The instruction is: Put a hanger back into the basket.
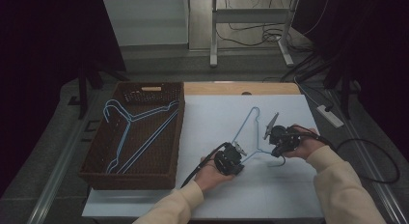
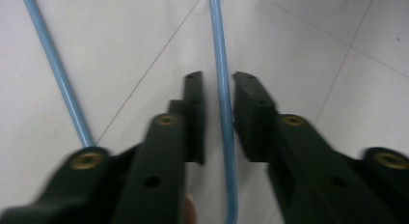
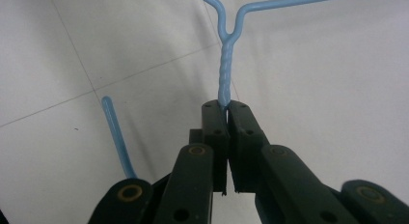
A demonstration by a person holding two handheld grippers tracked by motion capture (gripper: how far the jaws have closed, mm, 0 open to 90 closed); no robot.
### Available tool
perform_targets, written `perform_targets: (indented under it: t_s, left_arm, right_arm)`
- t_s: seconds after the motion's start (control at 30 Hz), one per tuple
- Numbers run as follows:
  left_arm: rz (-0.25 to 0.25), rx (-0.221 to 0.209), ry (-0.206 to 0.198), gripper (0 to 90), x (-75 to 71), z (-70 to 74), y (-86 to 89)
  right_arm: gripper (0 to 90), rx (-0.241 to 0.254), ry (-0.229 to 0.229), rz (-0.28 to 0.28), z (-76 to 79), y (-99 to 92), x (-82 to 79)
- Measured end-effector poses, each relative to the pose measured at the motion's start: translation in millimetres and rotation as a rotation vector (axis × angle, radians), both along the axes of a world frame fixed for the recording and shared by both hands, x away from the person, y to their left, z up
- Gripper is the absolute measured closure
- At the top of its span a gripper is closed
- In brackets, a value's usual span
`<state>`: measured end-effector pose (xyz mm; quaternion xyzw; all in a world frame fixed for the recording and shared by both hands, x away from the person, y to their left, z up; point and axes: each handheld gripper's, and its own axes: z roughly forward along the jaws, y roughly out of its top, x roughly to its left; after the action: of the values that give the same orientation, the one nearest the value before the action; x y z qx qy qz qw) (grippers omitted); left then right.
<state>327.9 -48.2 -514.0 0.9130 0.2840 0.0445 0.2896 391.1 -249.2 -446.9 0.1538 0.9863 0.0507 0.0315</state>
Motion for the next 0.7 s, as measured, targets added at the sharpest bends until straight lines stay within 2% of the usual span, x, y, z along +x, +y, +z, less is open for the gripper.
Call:
perform_targets:
  t_s: [0.03, 0.17, 0.27, 0.33, 0.43, 0.47, 0.6, 0.7]
  left_arm:
    - [0.003, -0.001, -0.001, 84.6, 0.0, 0.5, 0.4]
    - [0.018, -0.017, 0.006, 86.0, 0.9, 2.3, 3.3]
    - [0.04, -0.031, -0.004, 86.3, 2.1, 5.6, 7.8]
    - [0.05, -0.046, 0.002, 86.4, 3.2, 7.2, 11.0]
    - [0.064, -0.064, -0.003, 86.4, 2.5, 9.5, 14.2]
    - [0.067, -0.068, -0.005, 86.4, 2.1, 10.3, 15.1]
    - [0.085, -0.093, -0.006, 86.4, 0.8, 12.5, 19.7]
    - [0.096, -0.106, -0.011, 86.5, -1.3, 15.4, 24.3]
  right_arm:
    - [87.0, 0.006, -0.003, -0.001, 0.6, -0.1, -0.3]
    - [86.8, 0.015, -0.007, -0.008, 2.9, -0.2, -2.1]
    - [84.0, 0.068, -0.036, -0.038, 7.1, -3.3, -3.0]
    - [73.0, 0.144, -0.077, -0.086, 13.0, -6.9, -2.5]
    - [52.4, 0.25, -0.166, -0.164, 24.0, -14.1, -2.3]
    - [48.2, 0.297, -0.192, -0.2, 27.9, -17.4, -2.1]
    - [44.3, 0.547, -0.237, -0.357, 41.0, -36.8, -2.6]
    - [41.8, 0.665, -0.26, -0.436, 43.5, -50.6, -5.6]
